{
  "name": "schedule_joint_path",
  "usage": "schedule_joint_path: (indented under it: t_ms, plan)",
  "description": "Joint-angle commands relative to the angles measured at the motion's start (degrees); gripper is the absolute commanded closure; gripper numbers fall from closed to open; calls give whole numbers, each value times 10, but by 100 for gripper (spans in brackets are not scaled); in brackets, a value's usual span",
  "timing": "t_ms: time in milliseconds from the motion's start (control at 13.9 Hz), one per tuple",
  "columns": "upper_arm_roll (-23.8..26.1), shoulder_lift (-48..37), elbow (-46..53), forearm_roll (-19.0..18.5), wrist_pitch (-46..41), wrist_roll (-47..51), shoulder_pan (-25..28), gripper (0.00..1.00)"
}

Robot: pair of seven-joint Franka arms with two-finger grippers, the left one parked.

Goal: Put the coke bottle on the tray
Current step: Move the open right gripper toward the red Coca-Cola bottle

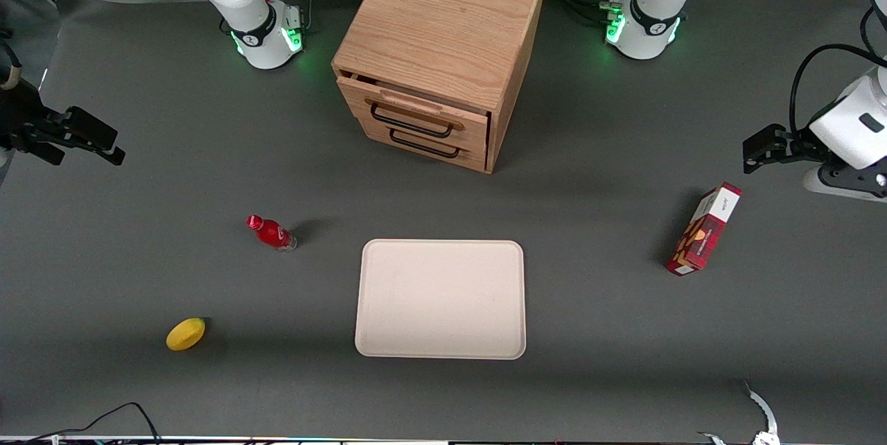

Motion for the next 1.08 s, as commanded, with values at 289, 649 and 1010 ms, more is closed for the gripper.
schedule_joint_path:
  t_ms: [289, 649, 1010]
  plan:
    - [1, 9, 29, -4, -24, -9, 3, 0]
    - [1, 8, 24, 10, -29, 17, 1, 0]
    - [3, 9, 23, 25, -50, 43, 3, 0]
